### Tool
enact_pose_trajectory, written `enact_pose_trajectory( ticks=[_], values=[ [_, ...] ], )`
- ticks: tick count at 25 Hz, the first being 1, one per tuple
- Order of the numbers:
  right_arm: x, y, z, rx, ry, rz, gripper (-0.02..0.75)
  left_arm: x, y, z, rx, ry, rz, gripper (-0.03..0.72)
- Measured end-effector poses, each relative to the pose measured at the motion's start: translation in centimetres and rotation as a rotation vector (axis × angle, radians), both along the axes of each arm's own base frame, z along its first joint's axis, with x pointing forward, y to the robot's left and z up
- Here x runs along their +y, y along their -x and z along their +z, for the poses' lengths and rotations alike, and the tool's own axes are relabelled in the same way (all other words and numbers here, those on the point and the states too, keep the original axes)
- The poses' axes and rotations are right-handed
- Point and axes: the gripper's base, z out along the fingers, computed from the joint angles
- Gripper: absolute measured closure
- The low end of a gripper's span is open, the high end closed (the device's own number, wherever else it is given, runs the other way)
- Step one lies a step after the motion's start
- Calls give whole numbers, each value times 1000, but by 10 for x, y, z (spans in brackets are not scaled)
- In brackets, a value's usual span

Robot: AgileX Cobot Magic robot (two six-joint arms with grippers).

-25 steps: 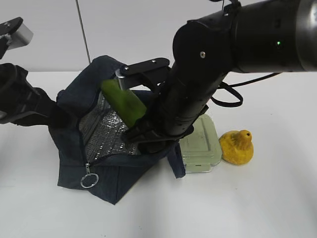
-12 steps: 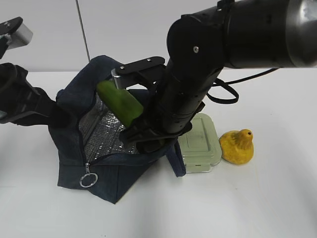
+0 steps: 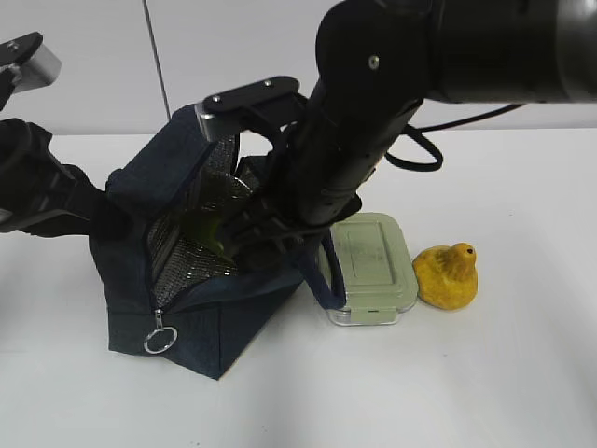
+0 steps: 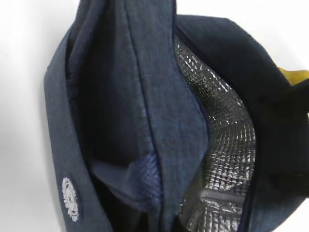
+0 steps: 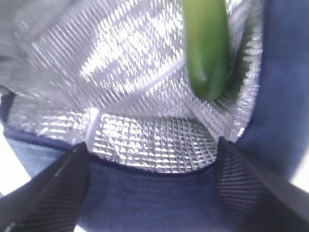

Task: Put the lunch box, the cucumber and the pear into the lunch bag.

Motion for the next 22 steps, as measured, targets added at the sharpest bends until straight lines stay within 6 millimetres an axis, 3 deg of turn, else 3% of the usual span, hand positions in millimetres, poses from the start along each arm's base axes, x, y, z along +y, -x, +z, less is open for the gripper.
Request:
enact_pose_trajectory(
  ticks=[6,11,16,22],
  values=[
    [-7,3,42,-129,-53,5,152,0,0,0,-2,-7,-3,687],
    [-27,-2,50,-176,46,-112,163,1,0,0,-2,-9,-3,687],
    [-73,-15,47,-88,185,-256,167,1,0,0,-2,-10,-4,687],
    [-129,-32,40,78,199,-364,167,1,0,0,-2,-11,-5,687]
  ],
)
